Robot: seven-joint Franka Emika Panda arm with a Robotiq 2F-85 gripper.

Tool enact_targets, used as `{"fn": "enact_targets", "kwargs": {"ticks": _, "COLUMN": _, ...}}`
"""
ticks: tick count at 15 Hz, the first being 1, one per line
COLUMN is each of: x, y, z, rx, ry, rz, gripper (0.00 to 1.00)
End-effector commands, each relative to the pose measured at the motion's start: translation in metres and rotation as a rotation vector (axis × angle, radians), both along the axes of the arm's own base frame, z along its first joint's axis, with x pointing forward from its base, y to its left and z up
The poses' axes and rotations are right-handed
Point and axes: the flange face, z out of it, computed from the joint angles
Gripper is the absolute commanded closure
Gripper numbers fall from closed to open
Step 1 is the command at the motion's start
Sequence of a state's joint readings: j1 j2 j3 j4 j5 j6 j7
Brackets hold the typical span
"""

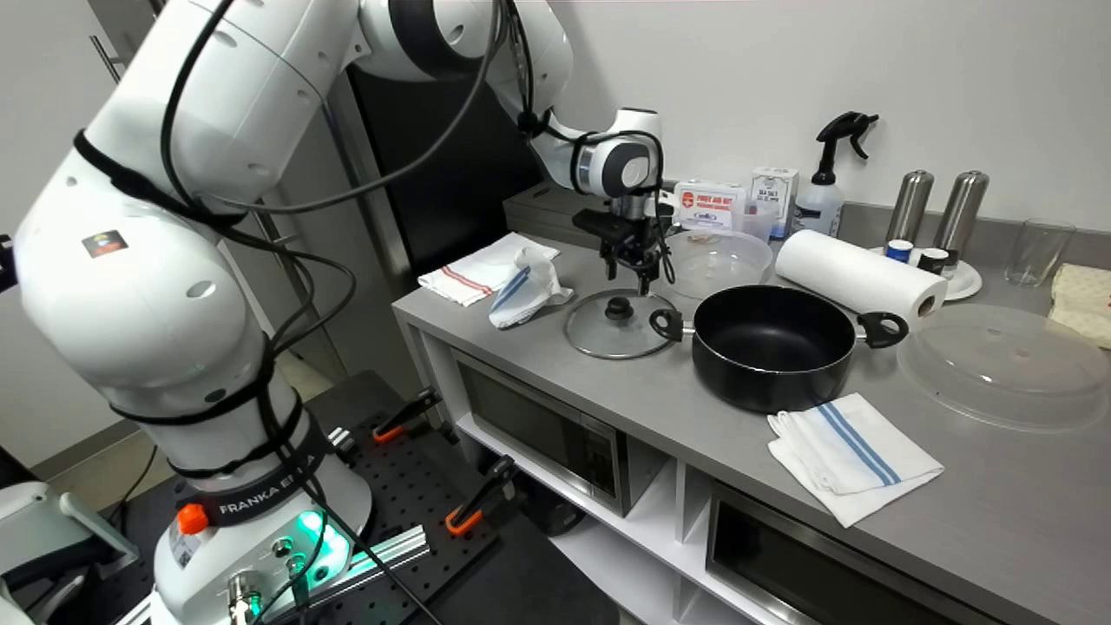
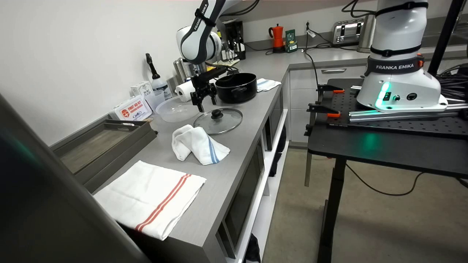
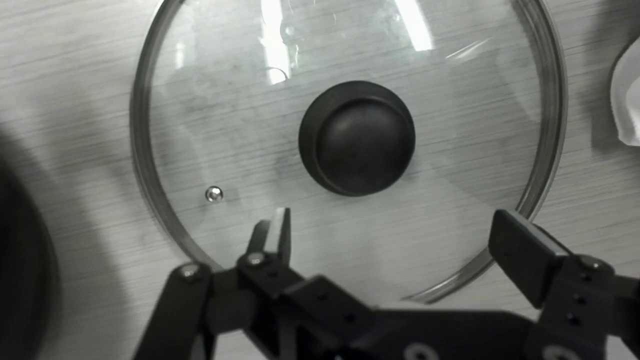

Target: Remove the glass lid from the black pot

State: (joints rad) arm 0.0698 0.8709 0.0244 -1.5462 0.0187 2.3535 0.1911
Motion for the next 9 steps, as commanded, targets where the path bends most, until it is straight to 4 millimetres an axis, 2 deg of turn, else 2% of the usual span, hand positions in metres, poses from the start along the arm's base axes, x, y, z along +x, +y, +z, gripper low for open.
{"fn": "enact_targets", "kwargs": {"ticks": 1, "x": -0.006, "y": 0.004, "z": 0.039, "rx": 0.022, "ry": -0.025, "rz": 0.014, "gripper": 0.0}}
{"fn": "enact_targets", "kwargs": {"ticks": 3, "x": -0.01, "y": 0.001, "z": 0.061, "rx": 0.014, "ry": -0.044, "rz": 0.015, "gripper": 0.0}}
{"fn": "enact_targets", "kwargs": {"ticks": 4, "x": 0.003, "y": 0.003, "z": 0.038, "rx": 0.005, "ry": -0.04, "rz": 0.003, "gripper": 0.0}}
{"fn": "enact_targets", "kwargs": {"ticks": 6, "x": 0.0, "y": 0.002, "z": 0.055, "rx": 0.005, "ry": -0.051, "rz": 0.003, "gripper": 0.0}}
{"fn": "enact_targets", "kwargs": {"ticks": 9, "x": -0.004, "y": 0.002, "z": 0.058, "rx": 0.004, "ry": -0.047, "rz": 0.004, "gripper": 0.0}}
